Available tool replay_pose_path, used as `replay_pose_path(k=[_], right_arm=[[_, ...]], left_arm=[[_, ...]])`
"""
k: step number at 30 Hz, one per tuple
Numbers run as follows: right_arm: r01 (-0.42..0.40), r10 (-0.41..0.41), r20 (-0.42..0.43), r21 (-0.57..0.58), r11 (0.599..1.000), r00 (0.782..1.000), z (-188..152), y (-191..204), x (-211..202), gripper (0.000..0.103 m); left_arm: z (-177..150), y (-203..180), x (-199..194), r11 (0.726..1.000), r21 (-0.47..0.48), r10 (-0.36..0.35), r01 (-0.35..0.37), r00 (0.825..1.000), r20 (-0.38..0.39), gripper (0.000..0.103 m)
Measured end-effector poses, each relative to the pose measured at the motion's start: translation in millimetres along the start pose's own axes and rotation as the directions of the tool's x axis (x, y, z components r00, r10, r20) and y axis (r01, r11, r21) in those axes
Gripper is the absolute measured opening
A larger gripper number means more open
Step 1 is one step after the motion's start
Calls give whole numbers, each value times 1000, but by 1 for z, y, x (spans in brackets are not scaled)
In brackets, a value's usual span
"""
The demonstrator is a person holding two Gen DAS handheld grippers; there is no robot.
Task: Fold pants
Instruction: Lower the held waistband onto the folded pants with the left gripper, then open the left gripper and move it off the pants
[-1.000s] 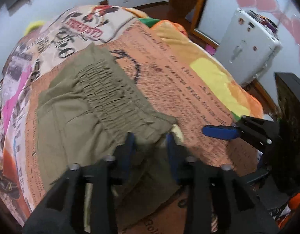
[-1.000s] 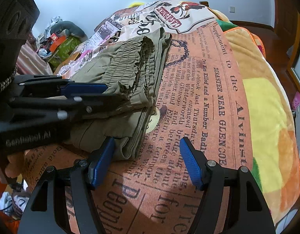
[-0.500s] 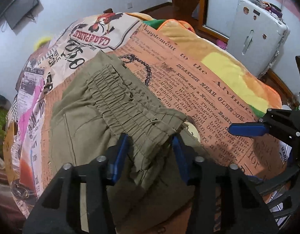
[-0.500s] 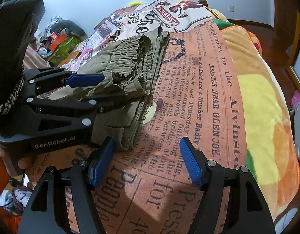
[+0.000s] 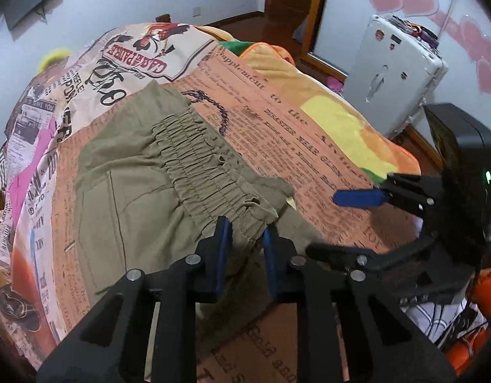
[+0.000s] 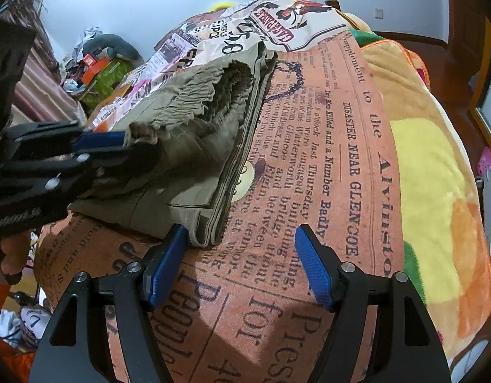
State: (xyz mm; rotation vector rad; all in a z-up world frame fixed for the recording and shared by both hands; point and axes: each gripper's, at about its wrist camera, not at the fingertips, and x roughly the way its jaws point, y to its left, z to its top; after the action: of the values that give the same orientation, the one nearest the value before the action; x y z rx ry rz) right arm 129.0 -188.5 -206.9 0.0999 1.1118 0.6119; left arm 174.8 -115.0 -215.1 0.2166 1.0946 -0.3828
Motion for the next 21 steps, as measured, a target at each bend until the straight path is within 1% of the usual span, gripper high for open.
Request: replay_pose_path(k=[3, 5, 8, 9, 10, 11, 12, 13, 15, 16, 17, 19, 21], right_arm=[[6, -6, -2, 0, 1000, 1000, 0, 1, 0, 67], [14, -14, -3, -1, 1000, 1000, 0, 2, 0, 67], [22, -22, -5, 7, 1000, 1000, 1, 3, -2, 67], [23, -23, -7, 13, 1000, 1000, 2, 3, -3, 67], [23, -23, -7, 18, 1000, 1000, 3, 3, -5, 67], [24, -24, -1, 21, 999, 1000, 5, 4, -7, 67], [27, -28, 9, 21, 999, 1000, 7, 5, -11, 67], [28, -28, 22, 21, 999, 999, 9, 6, -14, 67], [20, -21, 56, 22, 1000, 998, 16, 9, -24, 67], [17, -19, 67, 20, 1000, 998, 18, 11, -27, 67], [15, -16, 82, 16, 1000, 996, 22, 14, -30, 67], [11, -11, 108, 2, 1000, 994, 31, 21, -35, 67], [6, -4, 129, -13, 1000, 992, 39, 30, -35, 67]], left_arm=[[-4, 2, 5, 1000, -19, -10, 10, 1000, -6, 20], [-3, 3, 3, 999, -33, -12, 12, 1000, 4, 20], [-3, 7, -5, 998, -54, -22, 22, 1000, 0, 25], [-3, 10, -8, 997, -69, -31, 31, 1000, 0, 29], [-4, 14, -12, 996, -87, -35, 35, 999, 2, 38], [-6, 19, -17, 994, -105, -32, 33, 999, 14, 42], [-6, 23, -21, 993, -118, -24, 27, 999, 26, 51], [-9, 31, -30, 990, -142, -5, 11, 999, 47, 55], [-13, 44, -39, 984, -177, 15, -3, 998, 66, 57], [-16, 51, -42, 981, -194, 33, -19, 997, 70, 58], [-21, 60, -45, 976, -212, 67, -51, 995, 69, 59], [-29, 73, -43, 966, -237, 114, -98, 992, 54, 61], [-39, 84, -35, 957, -262, 132, -122, 991, 20, 61]])
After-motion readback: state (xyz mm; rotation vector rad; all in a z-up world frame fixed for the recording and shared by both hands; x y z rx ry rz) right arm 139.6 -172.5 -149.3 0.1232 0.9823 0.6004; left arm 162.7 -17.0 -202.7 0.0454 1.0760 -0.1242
